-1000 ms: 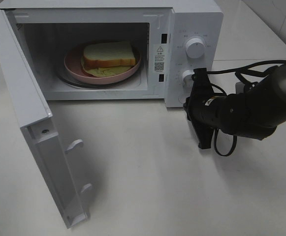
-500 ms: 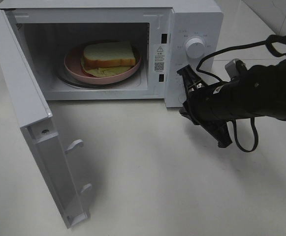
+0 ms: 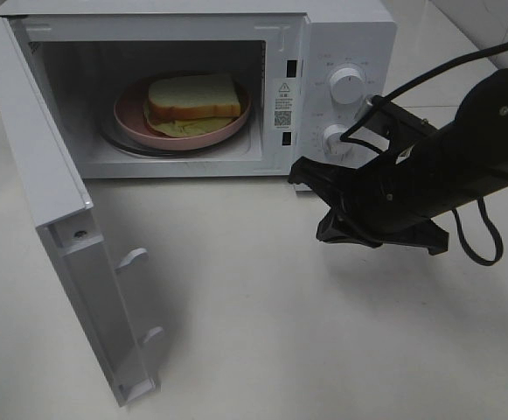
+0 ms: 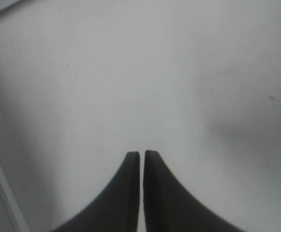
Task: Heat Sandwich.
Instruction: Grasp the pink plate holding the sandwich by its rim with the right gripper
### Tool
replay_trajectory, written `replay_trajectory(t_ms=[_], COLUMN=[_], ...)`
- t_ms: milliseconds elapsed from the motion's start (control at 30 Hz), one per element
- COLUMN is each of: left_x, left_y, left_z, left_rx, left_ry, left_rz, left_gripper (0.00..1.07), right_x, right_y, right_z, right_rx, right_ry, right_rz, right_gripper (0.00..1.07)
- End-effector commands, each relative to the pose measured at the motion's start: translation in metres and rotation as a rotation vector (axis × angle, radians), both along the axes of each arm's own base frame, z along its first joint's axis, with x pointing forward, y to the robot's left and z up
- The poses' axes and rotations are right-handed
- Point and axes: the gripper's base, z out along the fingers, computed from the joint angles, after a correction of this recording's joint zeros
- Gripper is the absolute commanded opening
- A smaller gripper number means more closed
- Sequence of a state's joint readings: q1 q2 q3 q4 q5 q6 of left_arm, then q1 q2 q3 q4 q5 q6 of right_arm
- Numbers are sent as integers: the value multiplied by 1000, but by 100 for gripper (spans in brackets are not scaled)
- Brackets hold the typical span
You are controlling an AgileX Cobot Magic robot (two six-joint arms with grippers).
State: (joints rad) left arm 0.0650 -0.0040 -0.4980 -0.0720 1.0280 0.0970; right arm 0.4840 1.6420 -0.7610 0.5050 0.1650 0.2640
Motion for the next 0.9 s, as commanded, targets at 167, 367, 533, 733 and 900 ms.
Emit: replay_trajectory(t_ms=[167, 367, 533, 733, 900], left_x=[-4, -4, -4, -4, -4], left_y=[-1, -1, -1, -1, -1], left_z=[-1, -1, -1, -1, -1], left_rx=[-7, -7, -7, -7, -7], left_ry=[-22, -22, -22, -22, -22], left_rz=[-1, -1, -1, -1, -1], left_gripper=[101, 101, 101, 101, 101], right_x=[-12, -16, -20, -21, -19], right_y=[0, 5, 6, 4, 0], right_z=[19, 31, 37, 42, 47], right_rx=[-77, -140, -184, -257, -338], right_ry=[23, 61, 29, -5, -52], right_rz=[280, 572, 818, 1045, 1263], right_gripper=[7, 9, 10, 10, 10])
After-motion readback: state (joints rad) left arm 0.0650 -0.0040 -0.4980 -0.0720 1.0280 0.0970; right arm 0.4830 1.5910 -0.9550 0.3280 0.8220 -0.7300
